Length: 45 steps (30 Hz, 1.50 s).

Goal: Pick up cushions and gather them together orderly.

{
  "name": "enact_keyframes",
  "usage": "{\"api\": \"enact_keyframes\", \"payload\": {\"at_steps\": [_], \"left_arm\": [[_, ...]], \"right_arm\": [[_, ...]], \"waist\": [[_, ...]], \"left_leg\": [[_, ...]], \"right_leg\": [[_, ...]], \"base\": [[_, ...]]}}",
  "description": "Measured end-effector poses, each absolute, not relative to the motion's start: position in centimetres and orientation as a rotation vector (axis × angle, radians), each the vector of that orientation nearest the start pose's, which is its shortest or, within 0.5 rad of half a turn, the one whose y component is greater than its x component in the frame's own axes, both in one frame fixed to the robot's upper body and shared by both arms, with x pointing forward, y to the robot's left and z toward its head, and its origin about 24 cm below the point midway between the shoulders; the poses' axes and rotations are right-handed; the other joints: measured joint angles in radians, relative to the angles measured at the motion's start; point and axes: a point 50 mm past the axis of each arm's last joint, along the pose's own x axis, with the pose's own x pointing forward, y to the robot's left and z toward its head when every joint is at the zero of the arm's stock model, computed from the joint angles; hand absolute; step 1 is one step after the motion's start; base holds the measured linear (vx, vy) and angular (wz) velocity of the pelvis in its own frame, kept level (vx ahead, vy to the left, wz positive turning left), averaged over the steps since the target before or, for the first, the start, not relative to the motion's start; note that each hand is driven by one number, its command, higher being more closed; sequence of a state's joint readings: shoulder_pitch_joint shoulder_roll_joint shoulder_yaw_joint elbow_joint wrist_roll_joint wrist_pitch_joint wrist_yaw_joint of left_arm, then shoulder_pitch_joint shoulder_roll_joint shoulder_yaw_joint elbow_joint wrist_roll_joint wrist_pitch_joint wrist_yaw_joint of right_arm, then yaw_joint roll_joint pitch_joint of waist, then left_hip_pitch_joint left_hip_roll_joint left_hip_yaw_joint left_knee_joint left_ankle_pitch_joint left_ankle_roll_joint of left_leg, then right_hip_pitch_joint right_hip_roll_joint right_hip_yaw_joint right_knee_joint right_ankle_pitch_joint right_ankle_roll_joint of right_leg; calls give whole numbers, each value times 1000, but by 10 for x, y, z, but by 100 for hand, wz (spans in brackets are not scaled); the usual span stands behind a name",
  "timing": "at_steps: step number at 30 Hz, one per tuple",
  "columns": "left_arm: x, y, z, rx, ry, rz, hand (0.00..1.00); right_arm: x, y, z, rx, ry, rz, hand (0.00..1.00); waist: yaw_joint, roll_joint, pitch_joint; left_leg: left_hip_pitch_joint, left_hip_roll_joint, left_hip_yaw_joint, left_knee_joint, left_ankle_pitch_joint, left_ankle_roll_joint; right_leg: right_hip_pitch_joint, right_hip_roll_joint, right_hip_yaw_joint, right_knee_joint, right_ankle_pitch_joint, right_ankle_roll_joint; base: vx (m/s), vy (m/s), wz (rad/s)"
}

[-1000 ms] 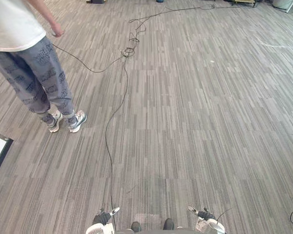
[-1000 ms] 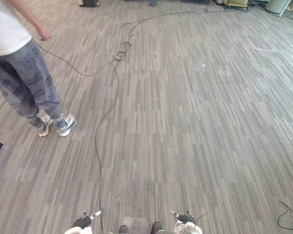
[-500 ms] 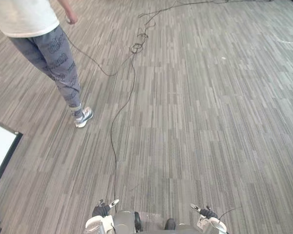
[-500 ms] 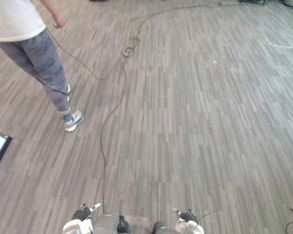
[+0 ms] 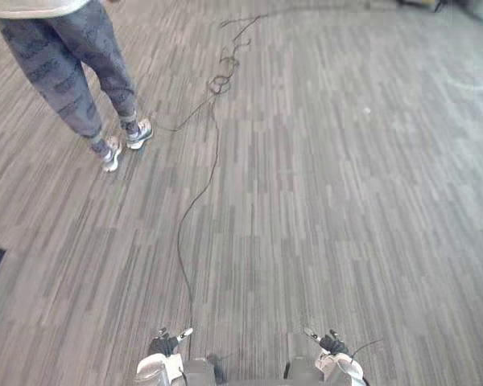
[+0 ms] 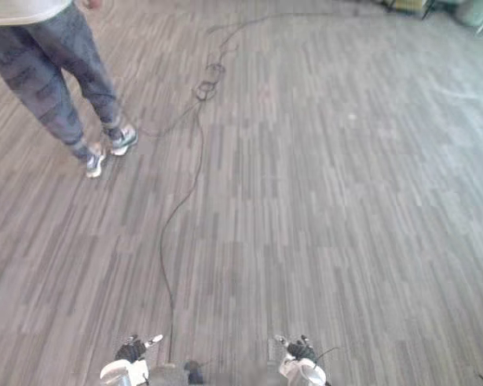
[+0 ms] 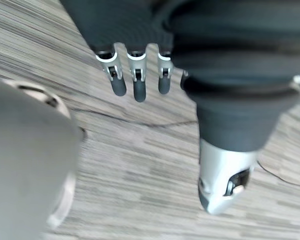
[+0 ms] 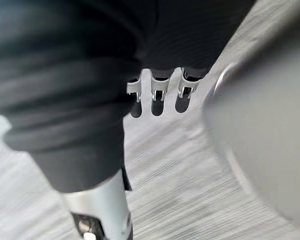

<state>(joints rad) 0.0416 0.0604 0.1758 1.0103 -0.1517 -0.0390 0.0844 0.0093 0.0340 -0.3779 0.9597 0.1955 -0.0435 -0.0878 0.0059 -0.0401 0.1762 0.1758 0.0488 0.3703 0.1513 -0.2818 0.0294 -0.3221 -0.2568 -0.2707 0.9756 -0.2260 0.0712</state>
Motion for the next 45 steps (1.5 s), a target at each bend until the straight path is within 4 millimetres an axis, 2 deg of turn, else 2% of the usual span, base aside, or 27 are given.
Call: {"api": "enact_keyframes", "payload": {"at_steps": [2, 4, 6, 7, 9, 10, 11, 12, 14, 16, 18, 20, 22, 23, 24, 27, 29, 30, 31, 33, 35, 38, 40, 41, 42, 44, 45], "left_arm": [[123, 197, -153, -132, 995, 350, 0], [130, 194, -151, -136, 983, 339, 0], [124, 199, -152, -125, 994, 348, 0], [123, 196, -154, -143, 1002, 355, 0], [114, 187, -157, -195, 1022, 382, 0], [112, 184, -158, -214, 1028, 390, 0], [112, 183, -158, -220, 1025, 392, 0], [116, 183, -156, -224, 1005, 395, 0], [127, 187, -151, -231, 954, 404, 0], [137, 192, -144, -219, 894, 402, 0], [141, 191, -142, -217, 873, 395, 0], [143, 189, -140, -221, 860, 391, 0], [143, 188, -140, -224, 862, 392, 0], [143, 188, -141, -223, 863, 392, 0], [139, 190, -142, -217, 875, 401, 0], [137, 200, -141, -199, 874, 414, 0], [138, 204, -141, -184, 877, 412, 0], [136, 202, -143, -170, 896, 398, 0], [134, 198, -145, -159, 918, 377, 0], [133, 191, -147, -172, 928, 366, 0], [139, 189, -145, -175, 917, 358, 0], [145, 183, -145, -168, 923, 322, 0], [135, 181, -151, -164, 973, 317, 0], [135, 183, -151, -156, 972, 318, 0], [135, 181, -151, -166, 974, 322, 0], [132, 177, -152, -182, 983, 330, 0], [133, 174, -152, -189, 978, 326, 0]], "right_arm": [[131, -198, -147, 331, 911, -522, 0], [131, -202, -147, 323, 916, -524, 0], [127, -203, -150, 315, 941, -526, 0], [126, -207, -150, 312, 944, -533, 0], [131, -216, -146, 297, 914, -549, 0], [131, -215, -146, 311, 909, -558, 0], [131, -215, -146, 311, 908, -559, 0], [132, -214, -145, 302, 905, -547, 0], [134, -209, -145, 294, 903, -524, 0], [131, -199, -147, 305, 918, -505, 0], [133, -195, -147, 317, 917, -504, 0], [139, -188, -146, 333, 906, -494, 0], [137, -186, -147, 337, 912, -490, 0], [137, -185, -147, 338, 913, -490, 0], [134, -181, -148, 348, 925, -487, 0], [127, -176, -151, 356, 950, -474, 0], [128, -175, -151, 349, 941, -466, 0], [129, -174, -150, 339, 936, -450, 0], [136, -177, -146, 335, 898, -450, 0], [140, -178, -142, 330, 869, -444, 0], [143, -177, -141, 324, 858, -429, 0], [147, -181, -139, 322, 848, -446, 0], [148, -182, -140, 322, 852, -452, 0], [144, -181, -142, 323, 867, -454, 0], [146, -186, -141, 318, 859, -459, 0], [145, -195, -139, 305, 846, -478, 0], [146, -198, -137, 305, 833, -488, 0]], "waist": [[-15, 4, 3], [-26, 15, 13], [-39, -19, 27], [-50, -1, 43], [-44, 68, 35], [-45, 93, 28], [-46, 97, 28], [-37, 111, 33], [-20, 98, 54], [5, 54, 57], [27, 42, 48], [46, 49, 45], [59, 48, 36], [60, 48, 34], [67, 39, 20], [67, -6, -15], [67, -24, -13], [61, -22, -8], [47, -8, 3], [43, 19, 13], [41, 12, 13], [19, -5, 20], [-5, -12, 23], [-7, -26, 24], [-7, -6, 29], [-13, 47, 19], [-14, 73, 26]], "left_leg": [[37, 12, -9, -12, 0, 0], [94, 27, -41, -51, 0, 0], [155, -9, -111, -81, 0, 0], [208, 8, -170, -71, 4, -9], [174, 81, -193, 52, 30, -52], [76, 131, -224, 272, 96, -153], [39, 148, -232, 355, 130, -177], [-78, 203, -246, 588, 203, -238], [-203, 266, -178, 846, 114, -202], [-336, 263, -65, 853, 22, -133], [-409, 245, -31, 737, 4, -102], [-491, 193, -36, 453, 14, -98], [-530, 104, -149, 142, 145, -121], [-530, 99, -156, 134, 161, -122], [-520, 76, -171, 134, 263, -114], [-511, 63, -102, 256, 149, -33], [-430, 66, -40, 289, 75, -12], [-349, 68, -2, 282, 43, -4], [-242, 73, 31, 258, 24, 5], [-111, 92, 81, 202, -2, -8], [-22, 88, 114, 138, -20, -33], [70, 55, 144, 32, -21, -36], [134, 23, 137, -15, -20, -38], [156, 4, 121, -19, -14, -48], [204, 16, 87, -4, -3, -68], [162, 100, 19, 194, 35, -132], [62, 166, -43, 452, 112, -159]], "right_leg": [[-63, 28, -84, -184, -13, -32], [-111, 102, -98, -567, 125, -38], [-105, 113, -34, -755, 216, -24], [-99, 140, 7, -680, 325, -105], [-91, 186, -19, -625, 228, -122], [-58, 224, -33, -634, 187, -128], [-45, 234, -31, -645, 178, -131], [13, 275, -24, -689, 159, -142], [134, 314, 8, -743, 124, -181], [302, 315, 47, -820, 80, -183], [349, 310, 72, -849, 75, -165], [429, 292, 133, -898, 55, -136], [498, 242, 198, -931, 1, -83], [502, 238, 203, -932, -5, -81], [516, 211, 243, -930, -25, -64], [444, 149, 289, -739, -24, -43], [321, 115, 286, -410, 8, 46], [218, 95, 279, -150, 46, 120], [152, 64, 201, 16, 36, 87], [95, 46, 68, 65, 15, 38], [17, 39, -46, 25, -9, 6], [-64, 63, -190, -316, 17, -51], [-71, 112, -209, -644, 161, -81], [-62, 118, -193, -687, 205, -117], [-54, 139, -159, -624, 264, -212], [-23, 177, -166, -567, 169, -206], [11, 216, -160, -562, 120, -208]], "base": [[469, -46, 40], [492, -133, 59], [558, -212, 66], [572, -256, 39], [637, -309, -9], [587, -285, -19], [745, -282, -17], [517, -132, -18], [687, -131, -29], [621, -103, -30], [532, -9, -64], [578, 104, -83], [641, 269, -74], [617, 320, -93], [541, 270, -84], [659, 313, -82], [587, 275, -89], [598, 235, -100], [489, 180, -94], [462, 152, -85], [453, 128, -60], [509, 55, -15], [614, -61, 11], [623, -126, 2], [632, -172, -21], [620, -203, -28], [624, -167, -55]]}}
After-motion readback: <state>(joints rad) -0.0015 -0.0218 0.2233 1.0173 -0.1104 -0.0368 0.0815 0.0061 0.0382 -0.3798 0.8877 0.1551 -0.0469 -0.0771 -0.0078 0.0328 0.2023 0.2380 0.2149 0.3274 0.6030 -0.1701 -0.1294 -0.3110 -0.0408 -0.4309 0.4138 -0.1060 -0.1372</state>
